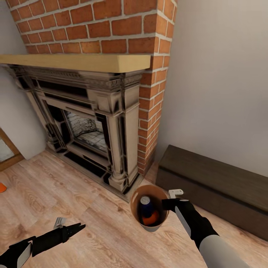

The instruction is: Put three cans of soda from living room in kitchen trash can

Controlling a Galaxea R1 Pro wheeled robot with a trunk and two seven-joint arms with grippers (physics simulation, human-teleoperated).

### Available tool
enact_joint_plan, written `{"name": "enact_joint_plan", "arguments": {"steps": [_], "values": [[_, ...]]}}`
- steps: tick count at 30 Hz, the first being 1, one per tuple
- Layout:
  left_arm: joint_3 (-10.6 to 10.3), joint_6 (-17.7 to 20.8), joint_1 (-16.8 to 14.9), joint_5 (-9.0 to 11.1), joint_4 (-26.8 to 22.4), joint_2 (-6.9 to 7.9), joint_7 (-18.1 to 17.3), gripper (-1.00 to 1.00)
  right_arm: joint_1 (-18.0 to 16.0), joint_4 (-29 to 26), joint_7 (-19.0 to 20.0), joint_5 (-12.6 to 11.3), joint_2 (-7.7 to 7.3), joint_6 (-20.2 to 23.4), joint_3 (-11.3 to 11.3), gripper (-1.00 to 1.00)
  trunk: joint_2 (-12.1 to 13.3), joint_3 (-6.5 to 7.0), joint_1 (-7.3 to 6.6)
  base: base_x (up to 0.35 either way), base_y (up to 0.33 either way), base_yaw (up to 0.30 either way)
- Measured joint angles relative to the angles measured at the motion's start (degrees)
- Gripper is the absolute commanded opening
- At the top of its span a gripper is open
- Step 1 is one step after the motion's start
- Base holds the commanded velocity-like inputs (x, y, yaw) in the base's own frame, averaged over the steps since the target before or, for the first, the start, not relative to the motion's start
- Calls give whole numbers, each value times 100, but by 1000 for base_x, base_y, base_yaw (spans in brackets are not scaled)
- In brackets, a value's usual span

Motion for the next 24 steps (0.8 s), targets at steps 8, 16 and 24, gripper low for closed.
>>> {"name": "enact_joint_plan", "arguments": {"steps": [8, 16, 24], "values": [[3, -1, 0, 0, 0, 0, -5, 100, 1, 0, -1, 8, 2, -6, 1, -100, 0, 0, 0, 0, 311, 0], [2, -1, 0, 0, 0, 0, -7, 100, 2, 1, -1, 13, 2, -4, 5, -100, 0, 0, 0, 0, 314, 24], [1, -1, 0, 0, 0, 0, -14, 100, 3, 0, -1, 5, 4, -9, 5, -100, 0, 0, 0, 9, 294, 87]]}}
